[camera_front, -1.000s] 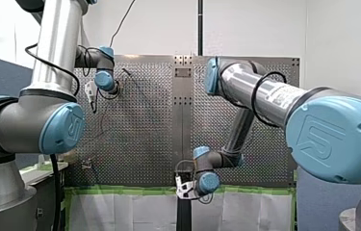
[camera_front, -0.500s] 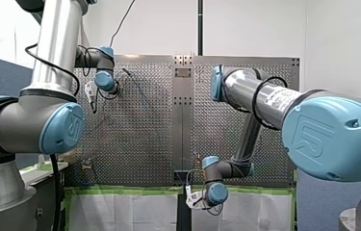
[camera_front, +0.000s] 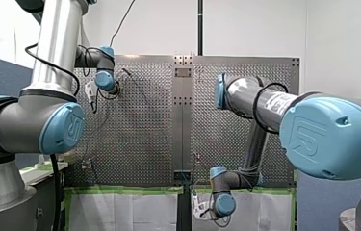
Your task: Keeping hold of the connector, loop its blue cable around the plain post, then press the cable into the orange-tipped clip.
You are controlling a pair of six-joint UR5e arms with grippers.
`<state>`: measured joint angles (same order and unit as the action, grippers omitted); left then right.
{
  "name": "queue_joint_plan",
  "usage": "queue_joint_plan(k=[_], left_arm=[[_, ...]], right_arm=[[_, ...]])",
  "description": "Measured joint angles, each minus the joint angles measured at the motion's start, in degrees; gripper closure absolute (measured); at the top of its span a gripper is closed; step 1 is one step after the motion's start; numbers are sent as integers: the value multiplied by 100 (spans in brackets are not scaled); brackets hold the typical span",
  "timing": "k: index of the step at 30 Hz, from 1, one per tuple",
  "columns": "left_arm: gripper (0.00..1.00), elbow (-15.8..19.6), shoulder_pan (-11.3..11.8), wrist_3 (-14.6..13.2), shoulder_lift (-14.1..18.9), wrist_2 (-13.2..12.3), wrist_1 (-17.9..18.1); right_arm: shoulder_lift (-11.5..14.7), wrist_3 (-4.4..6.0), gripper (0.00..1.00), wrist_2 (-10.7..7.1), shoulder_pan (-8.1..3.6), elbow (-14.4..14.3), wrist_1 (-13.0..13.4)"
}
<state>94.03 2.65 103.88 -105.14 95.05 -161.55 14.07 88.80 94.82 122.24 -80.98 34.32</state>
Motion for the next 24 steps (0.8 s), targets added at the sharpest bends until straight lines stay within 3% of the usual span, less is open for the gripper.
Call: queue_joint_plan(k=[5, 10, 17, 24], left_arm=[[0, 0, -2, 0, 0, 5, 0], [0, 0, -3, -2, 0, 33, 6], [0, 0, -2, -1, 0, 44, 3], [0, 0, -1, 0, 0, 69, -2]], right_arm=[[-99, -13, 100, 9, -33, -11, 64], [-28, -159, 100, 40, -121, -176, 255], [308, -124, 100, 44, -260, -538, 621], [651, -130, 100, 61, -292, -881, 964]])
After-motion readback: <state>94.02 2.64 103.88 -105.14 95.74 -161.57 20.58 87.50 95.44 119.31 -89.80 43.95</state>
